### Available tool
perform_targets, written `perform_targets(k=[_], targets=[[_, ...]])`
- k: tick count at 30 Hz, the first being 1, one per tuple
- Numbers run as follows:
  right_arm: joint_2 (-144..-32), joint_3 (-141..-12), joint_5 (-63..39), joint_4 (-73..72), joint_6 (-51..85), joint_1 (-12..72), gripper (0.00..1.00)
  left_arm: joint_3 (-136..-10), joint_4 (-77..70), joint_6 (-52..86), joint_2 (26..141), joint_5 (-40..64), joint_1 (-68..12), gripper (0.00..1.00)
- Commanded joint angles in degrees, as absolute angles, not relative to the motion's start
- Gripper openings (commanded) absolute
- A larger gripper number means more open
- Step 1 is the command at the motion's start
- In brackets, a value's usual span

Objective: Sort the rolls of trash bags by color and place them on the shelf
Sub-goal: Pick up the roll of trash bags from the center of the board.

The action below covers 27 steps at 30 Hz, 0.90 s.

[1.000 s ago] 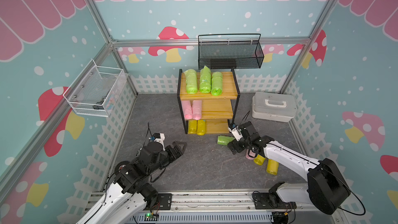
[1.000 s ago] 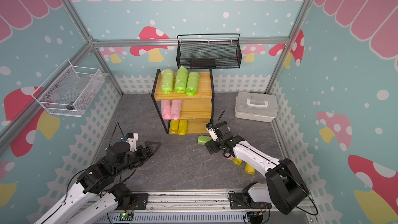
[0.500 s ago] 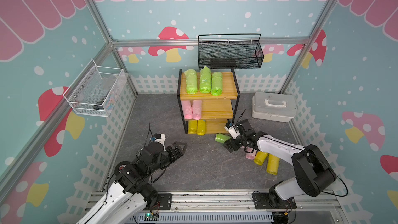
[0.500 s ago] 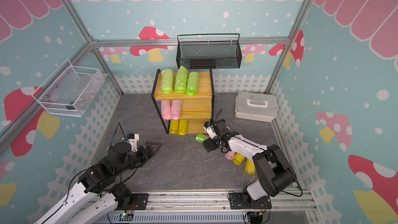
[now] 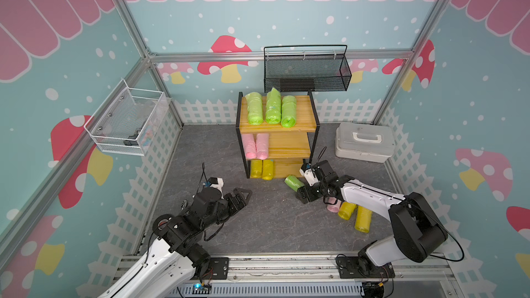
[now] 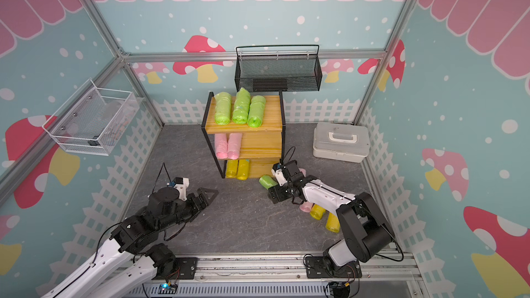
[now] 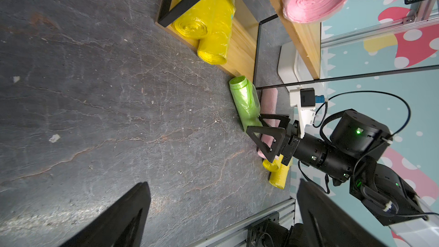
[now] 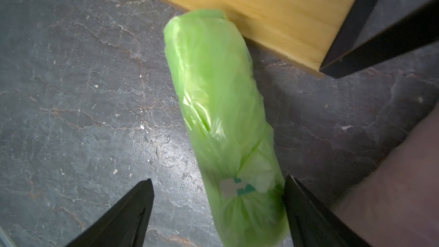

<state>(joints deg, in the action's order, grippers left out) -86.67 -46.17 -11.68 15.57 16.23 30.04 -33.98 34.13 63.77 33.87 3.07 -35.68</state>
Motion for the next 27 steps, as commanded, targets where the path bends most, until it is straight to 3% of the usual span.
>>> perform_targets(k=[1,12,27], targets=[[-89.3,-47.4,-12.6,17.7,20.3,30.5,0.88,-33.3,32.8,64.1,33.5,3.7,-35.4,0.99],[-94.2,-49.7,-10.1,19.6,27.0,32.3,0.84,-32.7,32.8,64.3,33.1,3.5,-35.4,0.98],[-97.2,-51.6,-10.1,23.2,30.0,35.7,0.64,-31.8,31.2,64.5,33.9,3.9,-35.4,0.94]])
